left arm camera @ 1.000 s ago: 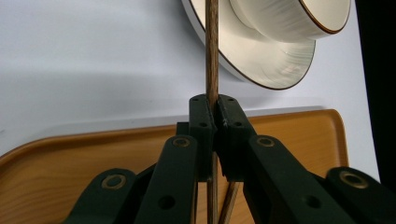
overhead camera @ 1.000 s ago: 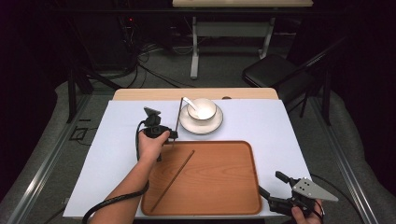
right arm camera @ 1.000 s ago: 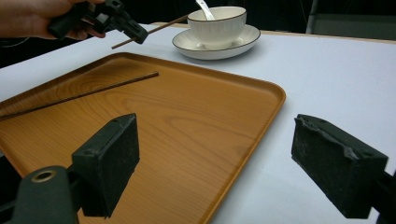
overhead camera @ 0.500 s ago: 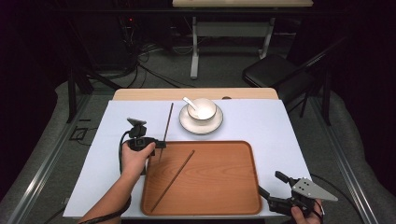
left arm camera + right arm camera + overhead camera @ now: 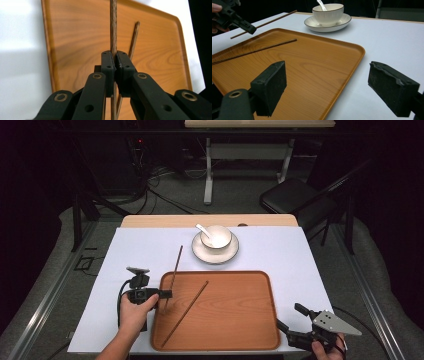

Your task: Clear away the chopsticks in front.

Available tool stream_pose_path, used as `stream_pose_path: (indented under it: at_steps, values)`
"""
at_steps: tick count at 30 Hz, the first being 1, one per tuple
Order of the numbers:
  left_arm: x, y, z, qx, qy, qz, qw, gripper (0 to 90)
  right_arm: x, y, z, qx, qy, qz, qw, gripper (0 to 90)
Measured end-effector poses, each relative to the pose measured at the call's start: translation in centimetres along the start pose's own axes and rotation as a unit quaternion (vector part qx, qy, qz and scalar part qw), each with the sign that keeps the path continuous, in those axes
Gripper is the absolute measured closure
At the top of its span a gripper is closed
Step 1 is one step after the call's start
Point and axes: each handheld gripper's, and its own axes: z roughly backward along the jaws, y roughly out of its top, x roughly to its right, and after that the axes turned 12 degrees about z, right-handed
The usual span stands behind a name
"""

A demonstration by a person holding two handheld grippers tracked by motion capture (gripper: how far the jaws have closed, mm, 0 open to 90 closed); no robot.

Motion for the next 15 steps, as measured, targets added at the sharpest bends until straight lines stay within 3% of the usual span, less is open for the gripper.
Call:
stream_pose_path:
  at_steps: [10, 15]
  values:
    - [-1.3, -3.3, 0.5, -0.014, 0.01, -0.005, 0.9999, 85.4, 0.0, 0.0, 0.0, 0.001, 0.0, -0.001, 1.0, 14.4]
    - [-1.3, -4.3, 0.5, -0.019, 0.018, -0.014, 0.9996, 85.3, 0.0, 0.0, 0.0, -0.001, 0.0, -0.001, 1.0, 14.4]
